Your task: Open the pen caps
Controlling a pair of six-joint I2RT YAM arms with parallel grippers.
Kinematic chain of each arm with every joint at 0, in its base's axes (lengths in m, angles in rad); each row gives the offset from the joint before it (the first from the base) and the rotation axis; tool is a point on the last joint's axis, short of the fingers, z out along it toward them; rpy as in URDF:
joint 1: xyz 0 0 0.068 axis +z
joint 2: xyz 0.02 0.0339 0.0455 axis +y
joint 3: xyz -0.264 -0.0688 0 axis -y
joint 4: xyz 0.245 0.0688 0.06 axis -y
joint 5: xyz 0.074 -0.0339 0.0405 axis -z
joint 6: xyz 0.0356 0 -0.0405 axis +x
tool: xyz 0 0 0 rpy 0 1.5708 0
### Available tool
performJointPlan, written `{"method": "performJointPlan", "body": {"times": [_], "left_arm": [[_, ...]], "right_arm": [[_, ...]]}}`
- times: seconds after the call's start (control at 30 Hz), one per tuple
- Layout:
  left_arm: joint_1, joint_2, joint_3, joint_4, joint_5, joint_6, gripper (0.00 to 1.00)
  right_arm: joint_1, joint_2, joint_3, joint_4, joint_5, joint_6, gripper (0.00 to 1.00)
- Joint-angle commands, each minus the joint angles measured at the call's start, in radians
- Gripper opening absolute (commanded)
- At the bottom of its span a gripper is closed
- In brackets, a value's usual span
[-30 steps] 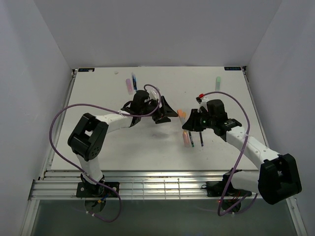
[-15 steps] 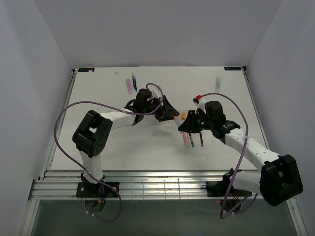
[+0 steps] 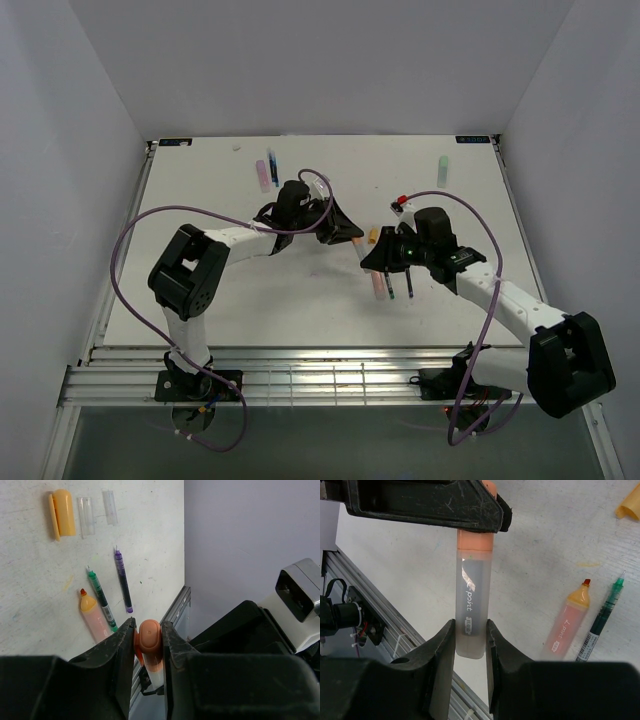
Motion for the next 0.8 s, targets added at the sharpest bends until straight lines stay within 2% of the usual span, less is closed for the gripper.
{"method": "performJointPlan", "body": {"times": [0.0,0.03,0.13,0.23,0.43,0.5,0.63,0.77], "left_arm": [[-0.001,-0.028,0.014,-0.003,-0.003,0.021,0.08],[-0.001,-0.028,0.014,-0.003,-0.001,0.021,0.07],[-0.001,-0.026,0.010,-0.003,0.002,0.019,0.00],[-0.001,-0.028,0.003,-0.003,0.002,0.018,0.00],[-0.001,-0.032,0.005,-0.003,-0.003,0.018,0.00],[-0.001,-0.031,0.010,-0.003,-0.001,0.018,0.00],[0.005,-0.023,0.028,-0.014,-0.007,0.027,0.00],[0.048,0.024,0.085,-0.024,0.020,0.021,0.00]], "right_arm": [[0.010,0.014,0.016,0.074,-0.012,0.004,0.14],[0.013,0.023,0.026,0.072,-0.012,0.002,0.21],[0.016,0.055,0.053,0.072,-0.009,-0.009,0.32],[0.022,0.083,0.076,0.068,-0.004,-0.013,0.39],[0.047,0.135,0.119,0.060,0.014,-0.019,0.42],[0.057,0.149,0.133,0.058,0.021,-0.022,0.40],[0.079,0.160,0.147,0.023,0.077,-0.025,0.08],[0.146,0.129,0.093,-0.012,0.136,-0.015,0.08]]}}
